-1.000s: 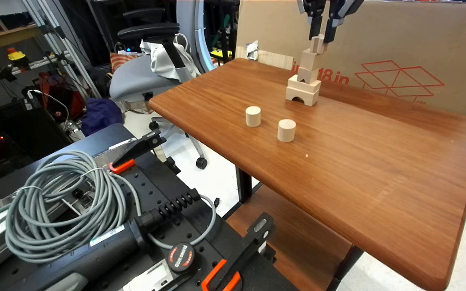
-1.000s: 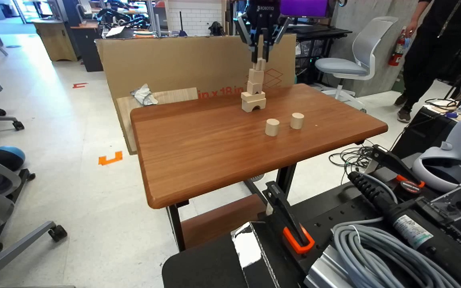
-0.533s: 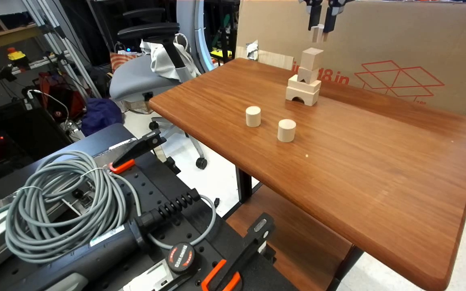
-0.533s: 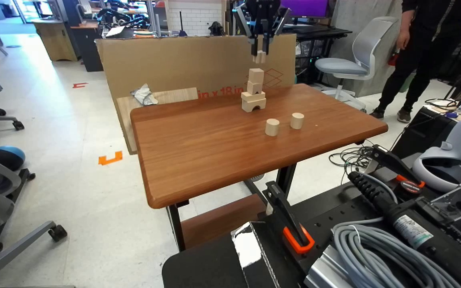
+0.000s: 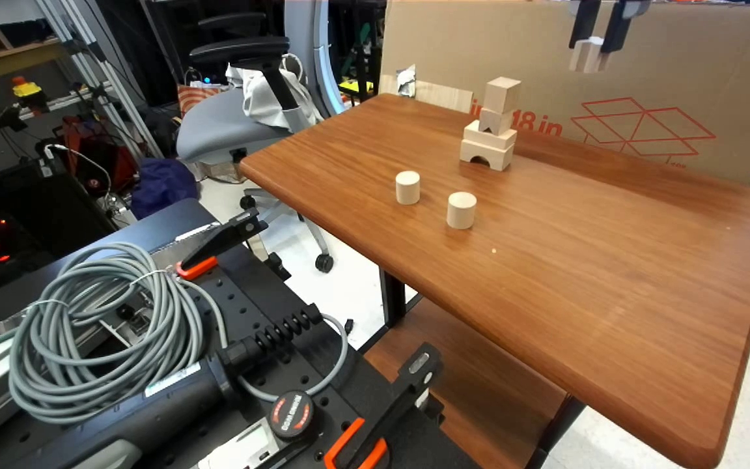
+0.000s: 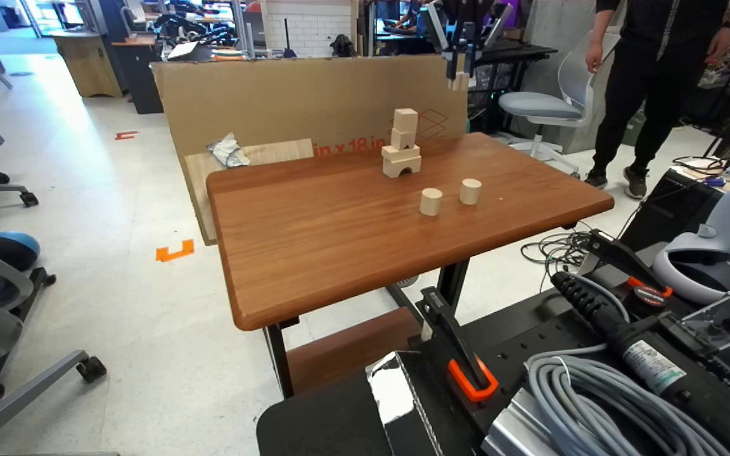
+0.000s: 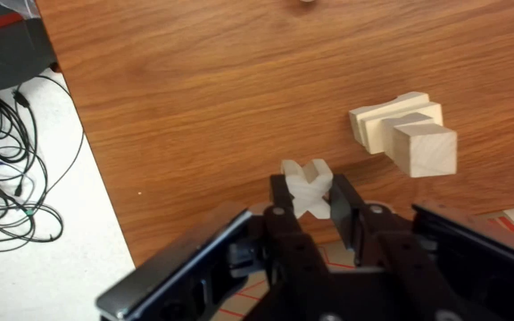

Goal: Remove the X-shaped block from the top of the stack.

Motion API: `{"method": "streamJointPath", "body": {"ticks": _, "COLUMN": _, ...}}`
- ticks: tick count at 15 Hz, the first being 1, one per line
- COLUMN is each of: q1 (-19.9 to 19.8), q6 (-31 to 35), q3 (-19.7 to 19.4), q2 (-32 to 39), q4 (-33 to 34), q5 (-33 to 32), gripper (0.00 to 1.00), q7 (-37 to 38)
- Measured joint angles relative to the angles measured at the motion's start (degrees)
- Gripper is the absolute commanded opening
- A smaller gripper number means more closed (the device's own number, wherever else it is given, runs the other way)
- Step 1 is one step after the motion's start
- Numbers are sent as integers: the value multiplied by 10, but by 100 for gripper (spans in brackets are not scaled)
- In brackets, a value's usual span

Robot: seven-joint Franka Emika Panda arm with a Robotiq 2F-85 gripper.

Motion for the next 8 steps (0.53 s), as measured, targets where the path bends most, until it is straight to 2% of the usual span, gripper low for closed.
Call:
{"method": "streamJointPath", "body": {"ticks": 5, "q1": -34, "q6": 7, "q3": -3, "q2": 36, "q4": 4, "q5": 16, "gripper": 7, "q7": 0}}
{"method": "streamJointPath", "body": {"ticks": 8, "q1": -42, "q6": 41, "q3": -4, "q2": 73, "q4": 13, "q5": 23, "gripper": 7, "q7": 11}}
